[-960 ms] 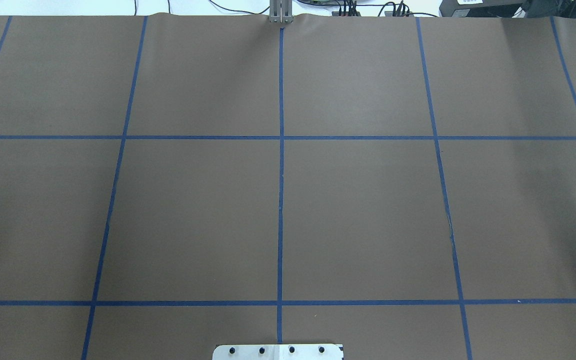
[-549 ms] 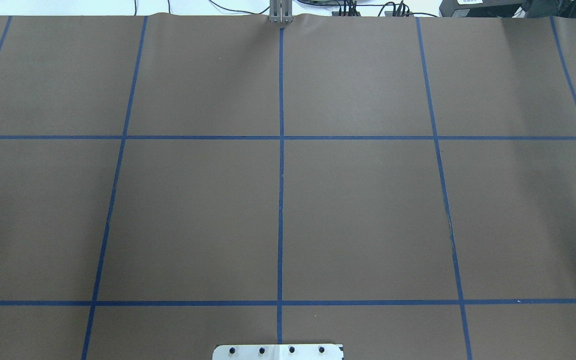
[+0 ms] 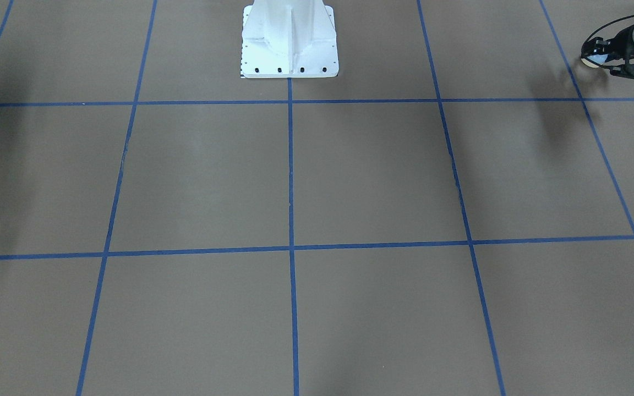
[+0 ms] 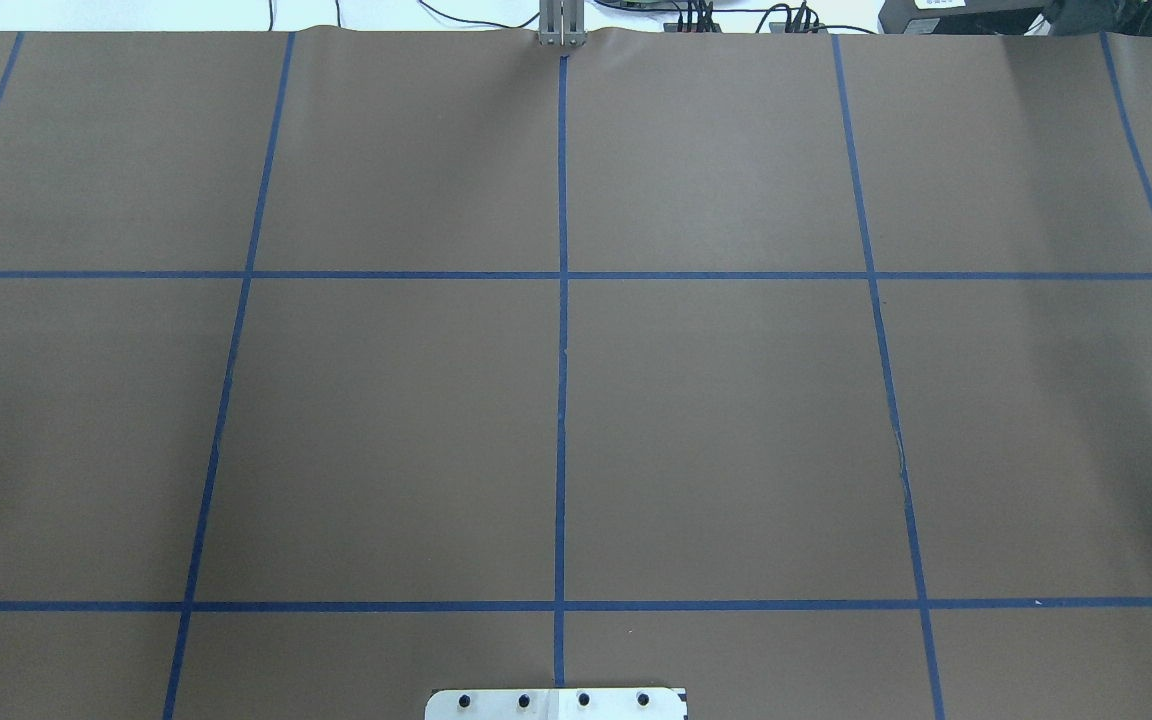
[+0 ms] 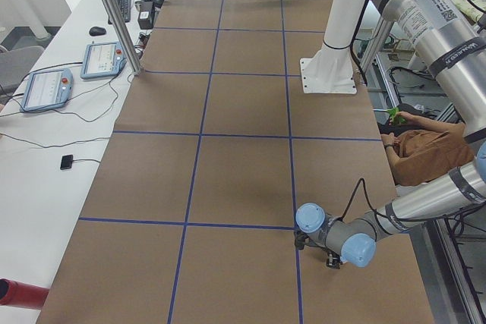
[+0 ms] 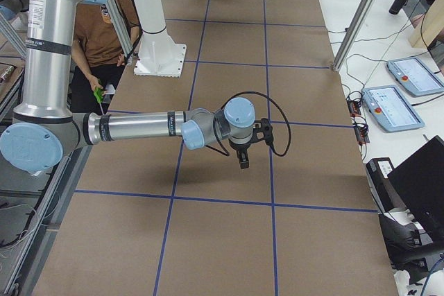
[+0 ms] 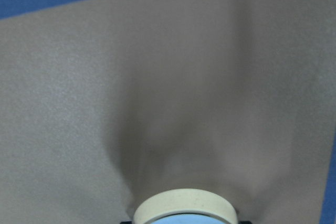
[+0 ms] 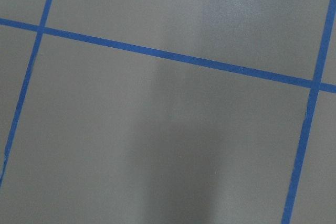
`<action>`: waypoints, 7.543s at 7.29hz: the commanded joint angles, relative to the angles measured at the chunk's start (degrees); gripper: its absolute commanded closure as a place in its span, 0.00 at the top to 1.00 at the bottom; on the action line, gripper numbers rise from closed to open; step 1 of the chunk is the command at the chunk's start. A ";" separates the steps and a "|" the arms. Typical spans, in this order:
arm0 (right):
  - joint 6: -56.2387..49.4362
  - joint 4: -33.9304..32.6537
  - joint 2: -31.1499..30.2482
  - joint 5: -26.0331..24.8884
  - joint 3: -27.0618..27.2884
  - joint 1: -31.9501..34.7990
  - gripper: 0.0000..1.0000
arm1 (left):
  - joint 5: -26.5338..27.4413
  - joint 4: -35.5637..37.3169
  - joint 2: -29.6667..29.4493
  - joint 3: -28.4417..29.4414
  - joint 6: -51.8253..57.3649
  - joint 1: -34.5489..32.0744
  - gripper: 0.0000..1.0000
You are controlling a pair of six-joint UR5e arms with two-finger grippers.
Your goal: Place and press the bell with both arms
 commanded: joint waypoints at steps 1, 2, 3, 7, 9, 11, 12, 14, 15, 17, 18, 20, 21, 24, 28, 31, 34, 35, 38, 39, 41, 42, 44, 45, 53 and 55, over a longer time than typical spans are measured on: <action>-0.07 0.00 0.04 -0.09 -0.06 0.00 1.00 | -3.62 -1.51 1.36 -3.63 -2.27 0.21 0.24; -0.07 0.00 0.04 -0.09 -0.06 0.00 1.00 | -4.25 -1.34 2.15 -6.44 -2.62 0.21 0.24; 0.02 0.00 0.04 -0.09 -0.06 0.00 1.00 | -4.25 -1.34 1.98 -7.69 -2.62 0.12 0.24; 0.02 -0.09 -0.05 -0.09 -0.32 0.00 1.00 | -1.36 -0.90 0.23 -14.36 -2.53 -5.03 0.24; 0.02 -0.09 -0.22 -0.01 -0.41 0.00 1.00 | -0.83 9.50 -3.46 -21.63 -2.53 -7.94 0.24; 0.02 -0.09 -0.40 0.00 -0.50 0.00 1.00 | 0.66 17.53 -8.01 -26.15 -2.36 -9.37 0.24; -0.07 -0.09 -0.40 -0.18 -0.58 0.00 1.00 | 1.63 22.96 -12.82 -26.77 -2.36 -9.37 0.24; -0.07 -0.09 -0.31 -1.05 -0.84 0.00 1.00 | 3.21 40.07 -26.87 -28.00 -2.10 -10.24 0.24; -0.07 -0.09 -0.23 -1.23 -1.11 0.00 1.00 | 4.00 46.94 -33.89 -27.92 -2.09 -10.59 0.24; -0.07 -0.09 -0.23 -1.24 -1.55 0.00 1.00 | 6.80 68.27 -56.09 -23.90 -2.09 -9.38 0.25; -0.07 -0.09 -0.14 -1.24 -1.90 0.00 1.00 | 7.34 72.54 -65.08 -18.74 -3.83 -6.15 0.25; -0.07 -0.09 0.21 -1.15 -2.78 0.00 1.00 | 7.61 75.75 -86.87 1.25 -11.46 0.00 0.25; -0.07 -0.09 0.30 -1.15 -2.95 -0.09 1.00 | 7.52 73.48 -91.83 8.83 -14.54 2.99 0.25; -0.07 0.00 0.39 -1.06 -4.01 -0.09 1.00 | 8.05 58.63 -103.04 29.19 -26.43 8.19 0.30; 0.02 0.00 0.48 -0.80 -4.19 -0.26 1.00 | 11.04 58.34 -102.96 30.70 -25.83 8.48 0.44; 0.02 0.00 1.36 -0.97 -4.19 -1.23 1.00 | 11.04 57.03 -102.70 31.67 -26.35 8.56 0.76; 0.11 0.00 1.36 -0.88 -4.19 -1.32 1.00 | 10.95 56.85 -102.70 31.67 -26.62 9.09 0.81; 0.11 0.09 1.36 -0.88 -4.10 -1.58 1.00 | 10.95 56.50 -102.70 31.50 -26.70 9.09 0.81; 13.41 0.09 9.84 -4.10 -3.75 -6.82 1.00 | 9.38 57.81 -98.51 21.35 -26.18 2.26 0.92; 22.17 0.09 14.75 -9.09 -3.49 -11.03 0.98 | 7.89 57.90 -93.60 15.99 -25.91 -1.16 0.92; 42.89 -0.09 22.86 -20.33 0.62 -24.44 0.91 | 7.09 57.99 -79.74 1.07 -22.08 -4.43 0.92; 52.74 -0.44 27.07 -25.27 0.73 -31.83 0.84 | 6.82 57.90 -74.10 -3.27 -17.69 -5.93 0.92; 66.58 -4.89 37.17 -34.68 -0.84 -43.98 0.69 | 5.25 57.90 -66.43 -7.34 -9.25 -10.84 0.92; 69.60 -7.18 41.83 -38.29 -3.63 -47.25 0.53 | 5.15 57.90 -64.48 -8.05 -7.04 -12.43 0.92; 73.05 -6.94 55.66 -37.01 -20.34 -50.27 0.00 | 5.41 57.90 -63.32 -8.41 -6.66 -12.18 0.95; 73.05 -6.77 56.29 -37.01 -21.50 -50.27 0.00 | 5.41 57.90 -63.32 -8.41 -6.66 -12.18 0.95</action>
